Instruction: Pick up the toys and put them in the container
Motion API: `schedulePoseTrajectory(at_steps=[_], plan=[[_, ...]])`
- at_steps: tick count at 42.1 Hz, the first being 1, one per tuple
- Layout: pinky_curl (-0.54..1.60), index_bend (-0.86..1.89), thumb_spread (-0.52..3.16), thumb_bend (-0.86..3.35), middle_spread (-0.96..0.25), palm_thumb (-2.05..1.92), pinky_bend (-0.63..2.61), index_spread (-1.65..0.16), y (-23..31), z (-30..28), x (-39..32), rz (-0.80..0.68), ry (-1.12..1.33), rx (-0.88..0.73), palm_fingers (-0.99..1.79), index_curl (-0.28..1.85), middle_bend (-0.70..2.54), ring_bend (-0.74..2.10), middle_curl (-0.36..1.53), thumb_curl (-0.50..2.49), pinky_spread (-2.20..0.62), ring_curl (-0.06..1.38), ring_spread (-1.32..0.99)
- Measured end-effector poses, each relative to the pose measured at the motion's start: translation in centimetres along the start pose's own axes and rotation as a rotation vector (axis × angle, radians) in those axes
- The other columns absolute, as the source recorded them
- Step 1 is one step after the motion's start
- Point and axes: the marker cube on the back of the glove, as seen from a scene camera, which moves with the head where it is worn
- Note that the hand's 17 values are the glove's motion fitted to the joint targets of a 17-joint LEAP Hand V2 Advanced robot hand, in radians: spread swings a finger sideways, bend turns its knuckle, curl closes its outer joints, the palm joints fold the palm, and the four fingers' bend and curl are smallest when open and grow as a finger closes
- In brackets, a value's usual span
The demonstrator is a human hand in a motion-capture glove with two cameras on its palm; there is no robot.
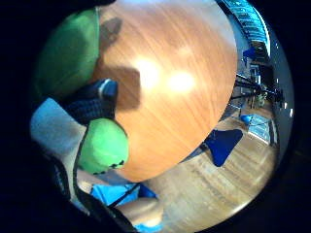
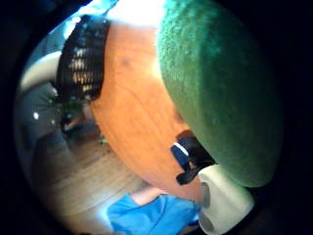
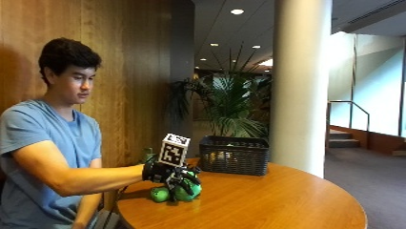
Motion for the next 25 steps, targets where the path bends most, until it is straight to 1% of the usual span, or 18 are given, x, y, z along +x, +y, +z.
schedulePoseTrajectory(at_steps=[2, 3, 4, 5, 6, 9, 11, 13, 14, 16, 17, 19, 25], plan=[[0.38, -0.03, 1.1, 0.01, 0.13, 0.23, 1.68, -0.25, 0.0, 0.2, 0.1, -0.001, 0.0, 0.015, -0.27, 0.08, 0.07, 0.43, 0.16, 0.33, 0.02, 0.32, 0.11], [0.38, -0.06, 1.12, 0.04, 0.13, 0.28, 1.65, -0.25, 0.0, 0.2, 0.2, -0.001, -0.001, 0.023, -0.18, 0.07, 0.11, 0.56, 0.17, 0.34, 0.0, 0.35, 0.1], [0.38, -0.06, 1.14, 0.05, 0.13, 0.31, 1.64, -0.25, -0.1, 0.2, 0.2, 0.0, -0.001, 0.032, -0.16, 0.06, 0.14, 0.59, 0.17, 0.34, -0.01, 0.36, 0.1], [0.37, -0.03, 1.16, 0.07, 0.14, 0.35, 1.61, -0.26, -0.1, 0.2, 0.1, 0.001, -0.001, 0.043, -0.09, 0.05, 0.16, 0.66, 0.18, 0.35, -0.03, 0.38, 0.09], [0.37, -0.02, 1.17, 0.07, 0.14, 0.36, 1.61, -0.26, -0.1, 0.2, 0.0, 0.003, -0.002, 0.055, -0.09, 0.05, 0.18, 0.69, 0.19, 0.35, -0.03, 0.38, 0.09], [0.36, 0.11, 1.22, 0.12, 0.13, 0.44, 1.57, -0.28, -0.1, 0.1, -0.1, 0.005, -0.017, 0.109, 0.06, 0.07, 0.21, 0.79, 0.21, 0.38, -0.08, 0.42, 0.06], [0.35, 0.12, 1.24, 0.14, 0.13, 0.47, 1.55, -0.28, 0.0, 0.0, 0.1, -0.007, -0.021, 0.15, 0.09, 0.08, 0.22, 0.83, 0.22, 0.39, -0.1, 0.43, 0.04], [0.33, 0.14, 1.29, 0.17, 0.11, 0.53, 1.52, -0.29, 0.0, 0.1, -0.1, 0.001, -0.012, 0.196, 0.19, 0.09, 0.26, 0.89, 0.24, 0.41, -0.13, 0.44, 0.0], [0.33, 0.13, 1.29, 0.17, 0.11, 0.53, 1.52, -0.29, 0.0, 0.2, -0.4, 0.015, -0.006, 0.219, 0.17, 0.09, 0.25, 0.89, 0.24, 0.41, -0.13, 0.44, -0.01], [0.32, 0.14, 1.34, 0.2, 0.08, 0.57, 1.5, -0.29, -0.2, 0.3, -0.8, 0.035, 0.0, 0.258, 0.25, 0.1, 0.28, 0.95, 0.26, 0.42, -0.16, 0.46, -0.05], [0.32, 0.16, 1.36, 0.22, 0.06, 0.59, 1.49, -0.3, -0.2, 0.2, -0.9, 0.04, 0.001, 0.276, 0.35, 0.1, 0.31, 0.99, 0.27, 0.43, -0.19, 0.47, -0.09], [0.31, 0.17, 1.39, 0.25, 0.03, 0.62, 1.46, -0.3, -0.6, -0.1, -0.8, 0.053, -0.004, 0.309, 0.42, 0.11, 0.33, 0.99, 0.28, 0.45, -0.22, 0.46, -0.13], [0.31, 0.19, 1.35, 0.27, -0.05, 0.71, 1.4, -0.3, -1.8, -2.2, 1.0, 0.069, -0.021, 0.358, 0.47, 0.15, 0.36, 1.01, 0.32, 0.52, -0.27, 0.49, -0.23]])
